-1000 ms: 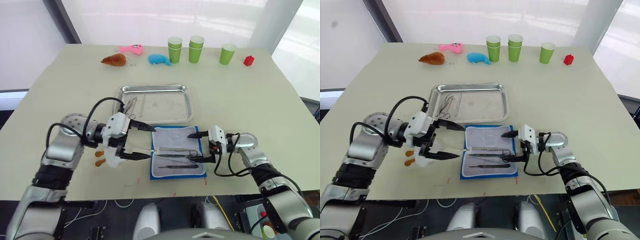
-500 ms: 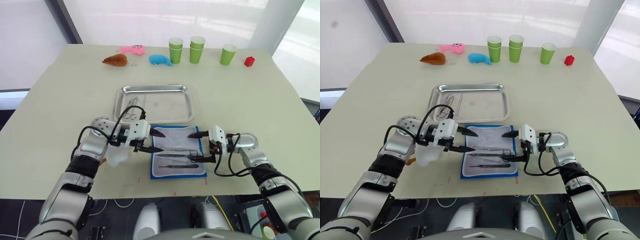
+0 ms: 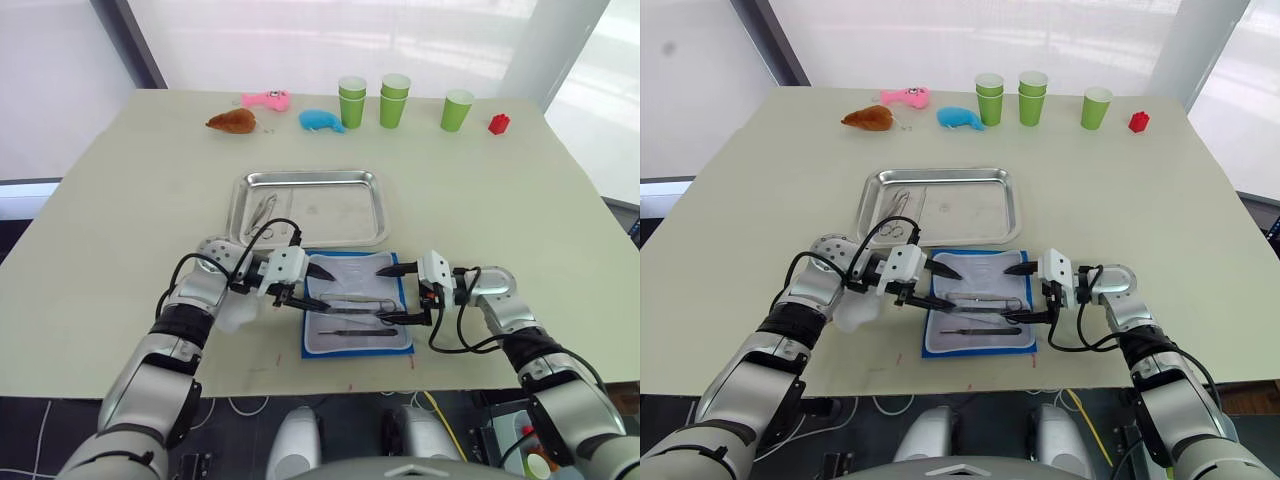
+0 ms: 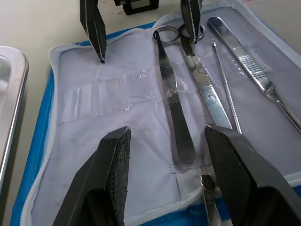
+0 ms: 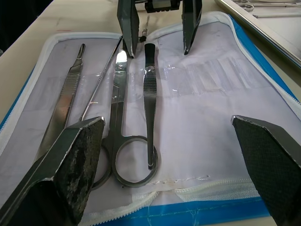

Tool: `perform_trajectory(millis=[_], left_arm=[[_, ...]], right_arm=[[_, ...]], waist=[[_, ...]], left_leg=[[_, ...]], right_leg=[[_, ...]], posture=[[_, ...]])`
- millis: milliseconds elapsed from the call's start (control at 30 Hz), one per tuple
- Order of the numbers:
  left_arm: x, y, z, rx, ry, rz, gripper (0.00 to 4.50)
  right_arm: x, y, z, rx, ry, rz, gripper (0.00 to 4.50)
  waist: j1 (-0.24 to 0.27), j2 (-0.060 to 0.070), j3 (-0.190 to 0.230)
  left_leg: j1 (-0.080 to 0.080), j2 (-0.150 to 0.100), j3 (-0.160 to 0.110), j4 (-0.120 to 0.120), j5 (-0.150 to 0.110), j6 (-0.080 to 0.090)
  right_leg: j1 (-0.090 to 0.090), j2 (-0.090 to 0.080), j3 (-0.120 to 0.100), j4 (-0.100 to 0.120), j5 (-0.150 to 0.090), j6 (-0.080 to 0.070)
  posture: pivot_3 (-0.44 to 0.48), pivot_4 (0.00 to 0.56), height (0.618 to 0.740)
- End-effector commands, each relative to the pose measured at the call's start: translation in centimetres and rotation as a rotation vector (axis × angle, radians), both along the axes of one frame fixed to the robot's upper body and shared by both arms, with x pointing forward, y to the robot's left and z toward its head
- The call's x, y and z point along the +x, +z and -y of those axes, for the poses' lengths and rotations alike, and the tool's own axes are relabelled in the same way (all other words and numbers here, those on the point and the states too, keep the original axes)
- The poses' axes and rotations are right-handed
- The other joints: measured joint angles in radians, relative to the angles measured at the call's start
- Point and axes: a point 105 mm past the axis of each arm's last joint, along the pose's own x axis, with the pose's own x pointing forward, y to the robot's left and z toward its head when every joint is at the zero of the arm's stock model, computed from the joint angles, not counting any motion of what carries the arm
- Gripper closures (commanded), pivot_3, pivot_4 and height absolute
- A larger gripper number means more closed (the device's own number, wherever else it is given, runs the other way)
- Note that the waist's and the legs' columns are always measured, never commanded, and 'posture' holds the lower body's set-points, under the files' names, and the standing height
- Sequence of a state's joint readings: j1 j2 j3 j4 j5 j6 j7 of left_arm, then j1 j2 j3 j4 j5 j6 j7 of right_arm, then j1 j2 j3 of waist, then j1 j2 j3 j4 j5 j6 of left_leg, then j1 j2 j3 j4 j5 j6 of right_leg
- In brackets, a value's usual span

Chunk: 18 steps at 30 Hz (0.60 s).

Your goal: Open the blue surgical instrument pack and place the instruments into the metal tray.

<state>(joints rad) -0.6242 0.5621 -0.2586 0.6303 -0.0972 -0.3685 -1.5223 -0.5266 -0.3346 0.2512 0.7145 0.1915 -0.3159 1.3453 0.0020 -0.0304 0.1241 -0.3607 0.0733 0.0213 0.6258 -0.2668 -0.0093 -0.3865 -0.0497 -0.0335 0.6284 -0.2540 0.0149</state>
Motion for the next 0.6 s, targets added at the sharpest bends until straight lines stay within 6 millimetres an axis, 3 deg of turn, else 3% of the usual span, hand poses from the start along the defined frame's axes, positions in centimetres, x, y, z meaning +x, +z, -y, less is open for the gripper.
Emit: perform_trajectory(millis=[33,100,200,433,600], left_arm=[[-0.5,-0.9,-0.2,0.046,-0.02,-0.031,2.35],[-0.5,-1.1,-0.4,0.049,-0.013,-0.036,2.97],[-0.5,-1.2,-0.6,0.052,0.004,-0.058,4.47],[-0.7,-0.6,-0.2,0.035,0.003,-0.04,4.47],[-0.3,1.4,-0.3,0.064,0.014,0.011,4.47]], right_arm=[[-3.3,-7.0,2.7,-0.194,-0.042,-0.26,0.0],[-3.3,-7.0,2.7,-0.193,-0.041,-0.26,0.0],[-3.4,-7.0,2.6,-0.196,-0.037,-0.257,0.0],[-3.4,-7.0,2.6,-0.186,-0.041,-0.263,0.0],[-3.5,-7.1,2.5,-0.189,-0.036,-0.268,0.0]], waist=[[0.0,0.0,0.0],[0.001,0.0,0.0],[0.004,0.002,-0.001],[0.005,0.003,-0.002],[0.004,0.003,-0.002]], left_leg=[[0.0,0.0,0.0,0.0,0.0,0.0],[0.0,0.0,0.0,0.0,0.0,0.0],[0.0,0.0,0.0,0.001,0.0,0.0],[0.001,0.0,-0.001,0.004,0.0,0.0],[0.001,0.0,-0.001,0.004,0.0,0.0]], right_leg=[[0.0,0.0,0.0,0.0,0.0,0.0],[0.0,0.0,0.0,0.0,0.0,0.0],[0.0,0.0,0.0,0.002,0.0,0.0],[0.0,0.001,0.0,0.007,-0.001,0.0],[0.0,0.001,0.001,0.007,-0.001,-0.001]], posture=[[0.0,0.15,0.74],[0.0,0.15,0.74],[0.0,0.15,0.74],[0.0,0.15,0.74],[0.0,0.15,0.74]])
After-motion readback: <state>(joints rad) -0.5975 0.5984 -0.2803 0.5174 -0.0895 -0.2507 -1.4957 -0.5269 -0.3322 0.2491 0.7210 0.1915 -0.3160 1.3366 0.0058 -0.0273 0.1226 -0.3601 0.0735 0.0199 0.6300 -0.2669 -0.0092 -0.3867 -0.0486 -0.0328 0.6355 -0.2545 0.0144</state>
